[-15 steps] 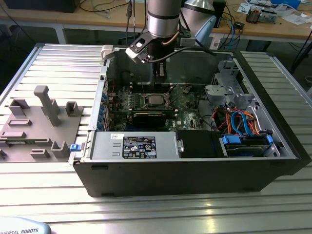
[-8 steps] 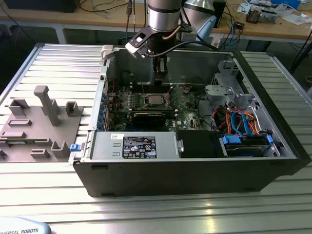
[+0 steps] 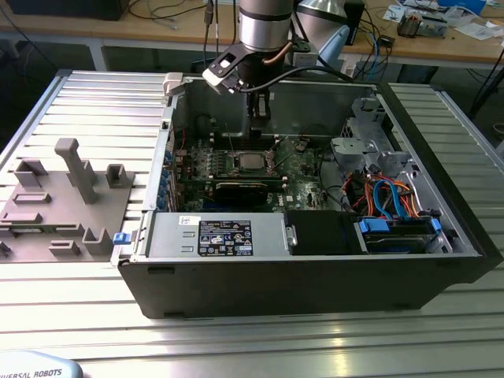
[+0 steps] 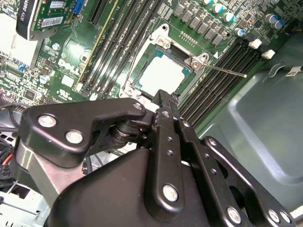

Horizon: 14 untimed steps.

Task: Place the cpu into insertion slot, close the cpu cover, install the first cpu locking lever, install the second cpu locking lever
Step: 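Close the cpu cover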

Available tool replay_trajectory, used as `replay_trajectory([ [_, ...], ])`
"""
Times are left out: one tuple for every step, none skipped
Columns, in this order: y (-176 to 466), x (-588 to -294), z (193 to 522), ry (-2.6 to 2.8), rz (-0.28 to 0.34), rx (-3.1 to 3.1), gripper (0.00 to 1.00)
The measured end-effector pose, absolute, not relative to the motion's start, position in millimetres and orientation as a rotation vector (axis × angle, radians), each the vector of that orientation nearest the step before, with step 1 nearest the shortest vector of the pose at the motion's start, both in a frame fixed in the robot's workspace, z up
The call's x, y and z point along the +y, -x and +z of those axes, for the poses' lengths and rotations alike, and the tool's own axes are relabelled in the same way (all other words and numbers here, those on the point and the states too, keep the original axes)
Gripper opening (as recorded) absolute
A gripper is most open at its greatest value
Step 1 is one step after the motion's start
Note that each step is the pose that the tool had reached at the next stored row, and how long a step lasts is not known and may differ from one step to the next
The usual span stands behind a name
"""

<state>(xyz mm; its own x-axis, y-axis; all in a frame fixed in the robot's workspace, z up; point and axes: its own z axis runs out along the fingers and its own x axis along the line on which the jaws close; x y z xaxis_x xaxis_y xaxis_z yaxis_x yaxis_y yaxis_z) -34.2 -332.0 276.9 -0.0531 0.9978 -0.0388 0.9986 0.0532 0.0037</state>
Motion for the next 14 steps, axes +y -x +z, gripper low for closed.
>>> replay_trajectory([
  [33.8,-332.0,277.0,-2.140,-0.037,2.257,0.11],
  [33.5,-332.0,277.0,-2.141,-0.037,2.257,0.11],
  [33.0,-332.0,277.0,-2.141,-0.038,2.257,0.11],
  [31.5,-332.0,277.0,-2.141,-0.037,2.257,0.11],
  [30.4,-332.0,277.0,-2.141,-0.038,2.257,0.11],
  [29.1,-332.0,277.0,-2.141,-0.037,2.257,0.11],
  [28.4,-332.0,276.9,-2.141,-0.037,2.257,0.11],
  [27.7,-332.0,276.9,-2.141,-0.037,2.257,0.11],
  [26.7,-332.0,276.9,-2.141,-0.037,2.257,0.11],
  [26.3,-332.0,276.9,-2.141,-0.037,2.257,0.11],
  [25.3,-332.0,276.9,-2.141,-0.037,2.257,0.11],
  [23.7,-332.0,276.9,-2.141,-0.037,2.257,0.11],
  [21.0,-332.0,276.9,-2.141,-0.037,2.257,0.11],
  [14.2,-332.0,276.9,-2.141,-0.037,2.257,0.11],
])
